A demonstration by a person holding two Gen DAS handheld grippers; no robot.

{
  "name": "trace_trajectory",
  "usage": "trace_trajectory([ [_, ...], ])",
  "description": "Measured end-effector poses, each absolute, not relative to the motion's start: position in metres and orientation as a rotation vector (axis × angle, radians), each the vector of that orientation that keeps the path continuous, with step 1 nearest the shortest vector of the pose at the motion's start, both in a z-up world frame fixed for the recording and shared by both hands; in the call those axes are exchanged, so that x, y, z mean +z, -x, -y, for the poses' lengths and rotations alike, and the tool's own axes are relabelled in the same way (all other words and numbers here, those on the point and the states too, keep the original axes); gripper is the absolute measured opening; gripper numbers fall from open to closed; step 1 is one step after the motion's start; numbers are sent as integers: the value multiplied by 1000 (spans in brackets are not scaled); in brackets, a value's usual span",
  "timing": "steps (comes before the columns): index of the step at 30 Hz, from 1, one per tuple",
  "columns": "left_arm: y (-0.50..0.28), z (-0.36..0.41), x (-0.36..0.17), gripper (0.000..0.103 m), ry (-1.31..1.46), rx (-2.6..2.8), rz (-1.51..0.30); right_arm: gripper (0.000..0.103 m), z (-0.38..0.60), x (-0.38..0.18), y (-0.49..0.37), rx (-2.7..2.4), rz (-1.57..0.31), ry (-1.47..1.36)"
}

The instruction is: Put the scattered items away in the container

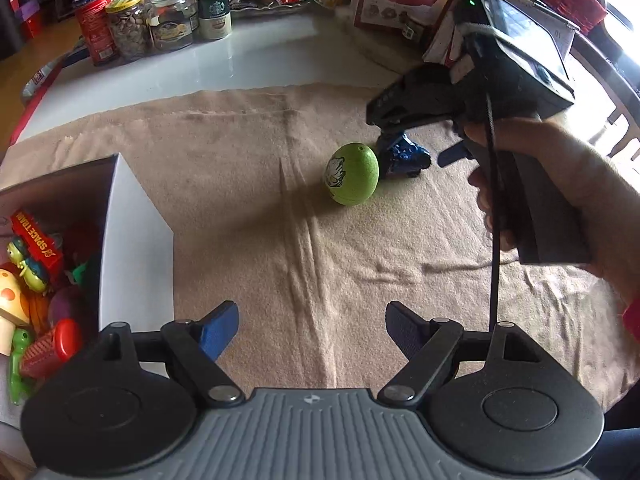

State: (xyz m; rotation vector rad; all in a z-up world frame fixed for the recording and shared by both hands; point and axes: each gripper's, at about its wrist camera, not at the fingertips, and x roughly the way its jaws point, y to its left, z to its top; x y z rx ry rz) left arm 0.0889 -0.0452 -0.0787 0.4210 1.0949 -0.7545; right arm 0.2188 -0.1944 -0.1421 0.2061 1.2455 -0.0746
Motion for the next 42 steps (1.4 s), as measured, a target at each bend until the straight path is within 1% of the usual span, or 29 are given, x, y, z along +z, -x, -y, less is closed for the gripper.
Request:
trace_trajectory([
  [4,-88,44,-76,81,-418,-761,-1088,68,232,-142,-185,-88,-1281,-275],
  [10,-75,47,-82,81,-465,-780,-1077,69,285,-139,-131,-132,-1357,-249],
  [11,-74,47,-83,81,-470,-781,-1076,69,293,-136,-123,-138,-1353,-264],
  [13,-72,49,-84,81,-478,-784,-1075,69,302,-124,-113,-128,-1288,-300],
  [15,-71,51,-86,81,-490,-783,-1072,69,301,-110,-113,-100,-1203,-335],
  [17,-69,53,-88,81,-499,-784,-1071,69,293,-105,-128,-43,-1168,-359],
  [22,-70,55,-92,81,-511,-780,-1076,68,262,-124,-165,-4,-1196,-323],
  [23,-71,55,-93,81,-512,-777,-1080,66,258,-130,-168,-24,-1221,-308],
  [24,-71,54,-93,81,-513,-776,-1082,61,256,-136,-169,-59,-1249,-280],
  [26,-73,52,-93,81,-512,-774,-1086,61,263,-146,-163,-136,-1274,-257],
  [28,-74,50,-92,81,-505,-772,-1087,61,278,-150,-148,-157,-1299,-297],
  [32,-76,51,-91,81,-492,-766,-1087,61,301,-149,-106,-145,-1313,-321],
  [33,-75,53,-91,81,-491,-765,-1085,63,305,-148,-98,-142,-1326,-333],
  [34,-74,54,-92,81,-494,-767,-1083,63,310,-147,-88,-133,-1338,-375],
  [37,-70,59,-96,81,-502,-770,-1063,63,317,-134,-72,-59,-1293,-497],
  [42,-66,71,-100,83,-521,-758,-990,64,315,-110,-79,39,-1233,-503],
])
